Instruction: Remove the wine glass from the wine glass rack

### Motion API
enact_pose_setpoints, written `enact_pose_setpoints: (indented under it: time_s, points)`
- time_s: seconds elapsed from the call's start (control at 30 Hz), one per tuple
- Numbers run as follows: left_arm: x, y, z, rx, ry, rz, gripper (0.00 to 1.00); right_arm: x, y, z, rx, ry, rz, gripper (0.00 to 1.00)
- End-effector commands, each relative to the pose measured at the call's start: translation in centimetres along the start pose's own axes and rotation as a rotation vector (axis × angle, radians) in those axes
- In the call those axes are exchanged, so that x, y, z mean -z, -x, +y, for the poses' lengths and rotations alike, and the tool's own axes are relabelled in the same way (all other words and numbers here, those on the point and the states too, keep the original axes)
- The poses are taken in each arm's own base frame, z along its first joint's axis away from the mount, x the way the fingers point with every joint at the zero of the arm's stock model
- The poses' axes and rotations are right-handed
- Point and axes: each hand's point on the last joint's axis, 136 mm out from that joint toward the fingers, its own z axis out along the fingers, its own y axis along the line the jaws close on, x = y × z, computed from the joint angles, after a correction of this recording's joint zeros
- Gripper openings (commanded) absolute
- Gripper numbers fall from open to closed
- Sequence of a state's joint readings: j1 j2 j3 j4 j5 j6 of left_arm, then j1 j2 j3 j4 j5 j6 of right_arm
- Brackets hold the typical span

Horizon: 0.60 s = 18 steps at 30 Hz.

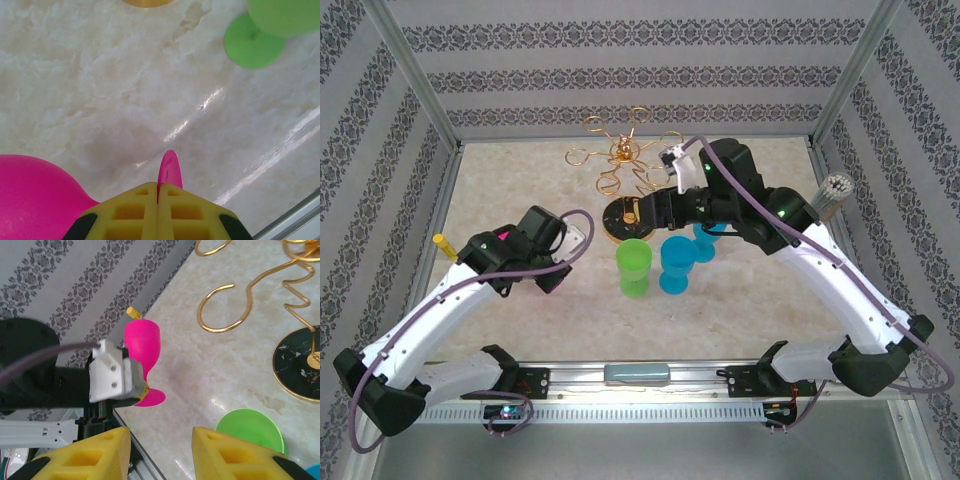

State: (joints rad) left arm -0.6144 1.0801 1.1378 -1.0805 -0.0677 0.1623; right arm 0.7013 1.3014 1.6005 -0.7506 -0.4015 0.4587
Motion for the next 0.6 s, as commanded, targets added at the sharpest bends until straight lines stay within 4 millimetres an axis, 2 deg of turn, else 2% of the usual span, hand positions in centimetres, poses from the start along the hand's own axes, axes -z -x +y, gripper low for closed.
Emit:
enact_pose_setpoints:
  time_s: [0.0,0.1,0.33,0.57]
  points:
    - [0.1,-1.6,0.8,-0.135,0.114,0.069,0.00,1.4,0.3,0.8,-0.003,0.039,-0.029,0.38]
    - [-0.3,-1.4,0.3,-0.214,0.156,0.089,0.00,1.7,0.5,1.0,-0.004,0.048,-0.036,0.38]
    - [-1.3,-0.8,1.1,-0.442,0.374,0.143,0.00,1.3,0.5,1.3,-0.001,0.069,-0.023,0.38]
    - [-1.3,-0.4,1.6,-0.621,0.563,0.127,0.00,1.6,0.9,2.1,0.022,0.091,-0.027,0.38]
